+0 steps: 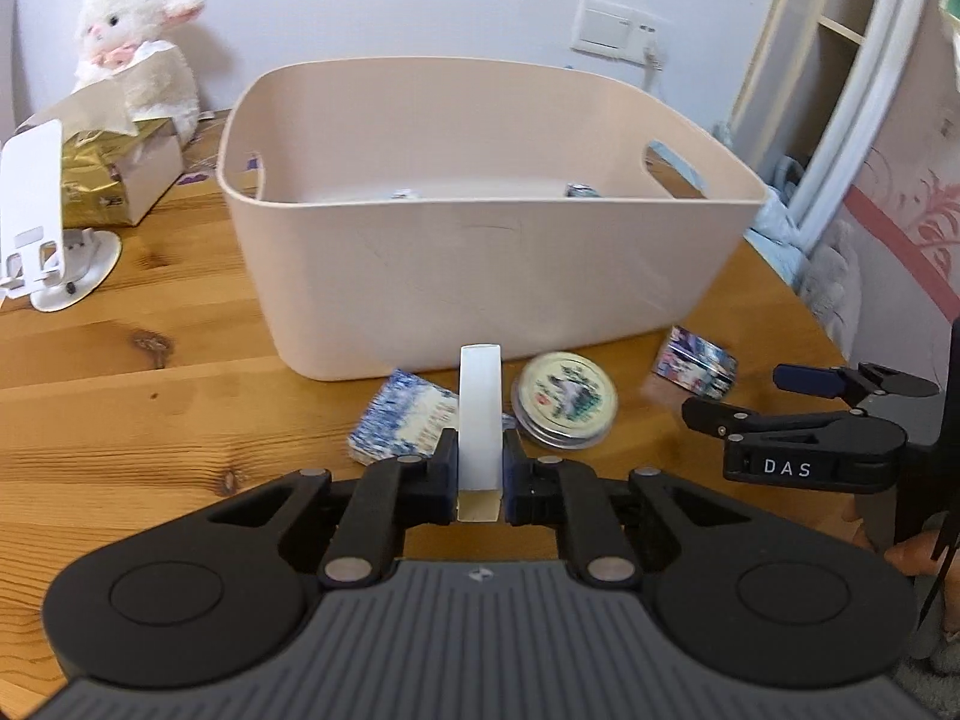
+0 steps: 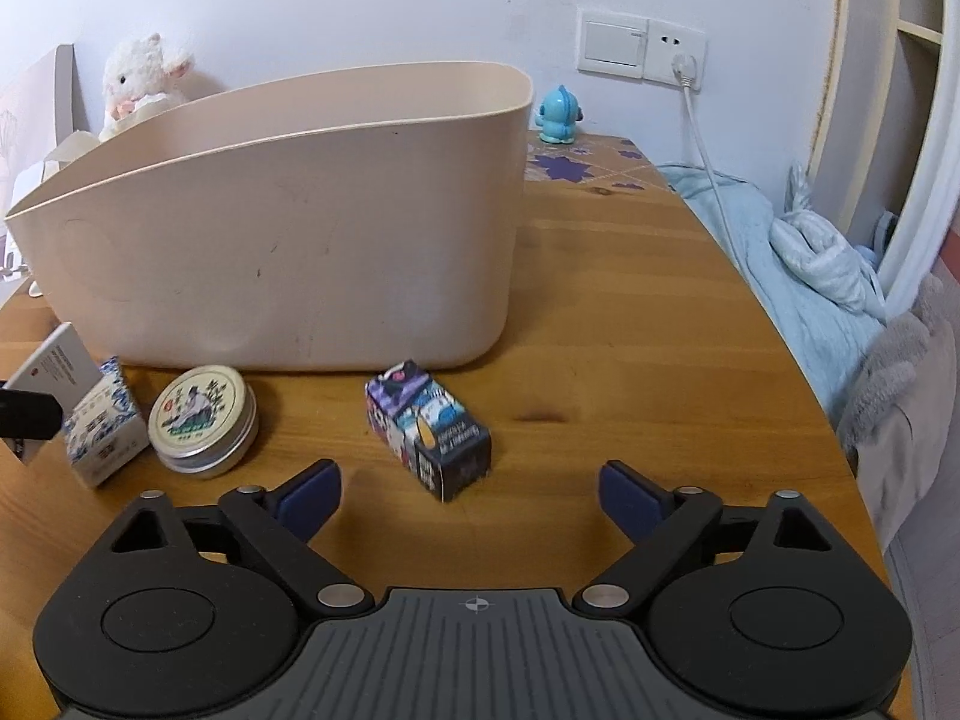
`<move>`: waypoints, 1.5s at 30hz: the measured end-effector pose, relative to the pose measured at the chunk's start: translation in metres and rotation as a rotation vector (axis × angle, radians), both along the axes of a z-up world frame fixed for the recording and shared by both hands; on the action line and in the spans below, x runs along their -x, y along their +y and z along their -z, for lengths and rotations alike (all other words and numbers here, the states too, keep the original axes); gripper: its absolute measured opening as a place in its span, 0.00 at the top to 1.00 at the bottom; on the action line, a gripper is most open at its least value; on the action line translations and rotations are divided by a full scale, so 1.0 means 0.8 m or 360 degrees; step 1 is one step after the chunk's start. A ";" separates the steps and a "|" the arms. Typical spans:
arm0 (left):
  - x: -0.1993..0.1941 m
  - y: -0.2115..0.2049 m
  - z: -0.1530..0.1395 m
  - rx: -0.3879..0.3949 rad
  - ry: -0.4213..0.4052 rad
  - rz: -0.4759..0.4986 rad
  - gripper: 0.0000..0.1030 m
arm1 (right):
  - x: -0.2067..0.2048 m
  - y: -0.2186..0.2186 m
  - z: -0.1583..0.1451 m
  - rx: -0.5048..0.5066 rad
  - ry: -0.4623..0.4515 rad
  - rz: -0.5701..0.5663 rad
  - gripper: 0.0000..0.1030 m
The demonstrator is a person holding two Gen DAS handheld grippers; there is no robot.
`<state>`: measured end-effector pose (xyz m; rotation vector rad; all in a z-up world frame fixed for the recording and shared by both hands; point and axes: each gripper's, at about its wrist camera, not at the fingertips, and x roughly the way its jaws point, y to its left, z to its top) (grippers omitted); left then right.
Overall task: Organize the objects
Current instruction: 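Lower both held boxes into the beige basket and open both tools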
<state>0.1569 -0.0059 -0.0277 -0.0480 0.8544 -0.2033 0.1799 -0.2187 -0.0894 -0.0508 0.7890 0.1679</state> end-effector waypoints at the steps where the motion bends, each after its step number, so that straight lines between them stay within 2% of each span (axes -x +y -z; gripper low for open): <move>1: -0.002 0.003 0.001 -0.0006 0.0006 -0.0016 0.85 | -0.005 0.002 0.001 0.0010 0.0002 -0.0007 0.15; 4: -0.008 0.009 0.006 -0.0017 0.0024 -0.0059 0.85 | -0.012 0.008 0.002 0.0038 -0.0005 -0.0034 0.35; 6: -0.011 0.012 0.008 -0.0024 0.0035 -0.0081 0.85 | -0.012 0.012 0.000 0.0021 -0.0017 -0.0066 0.61; 8: -0.012 0.017 0.010 -0.0025 0.0040 -0.0095 0.85 | -0.011 0.016 -0.001 0.0029 -0.0015 -0.0079 0.72; 10: -0.014 0.018 0.011 -0.0023 0.0045 -0.0107 0.85 | -0.009 0.018 -0.003 0.0021 -0.0001 -0.0091 0.77; 18: -0.003 0.028 0.002 -0.0003 0.0027 -0.0116 0.85 | 0.023 0.014 -0.025 -0.0014 -0.0044 -0.0090 0.78; 30: 0.029 0.042 -0.064 0.0027 -0.0160 -0.0094 0.85 | 0.063 0.002 -0.119 -0.0101 -0.0320 -0.0055 0.78; 39: 0.008 0.043 -0.113 -0.0019 -0.0340 -0.0104 0.85 | 0.038 0.021 -0.168 -0.0123 -0.0494 -0.0076 0.78; 45: -0.033 0.041 -0.124 -0.0069 -0.0372 -0.0107 0.85 | 0.006 0.029 -0.177 -0.0122 -0.0536 -0.0082 0.78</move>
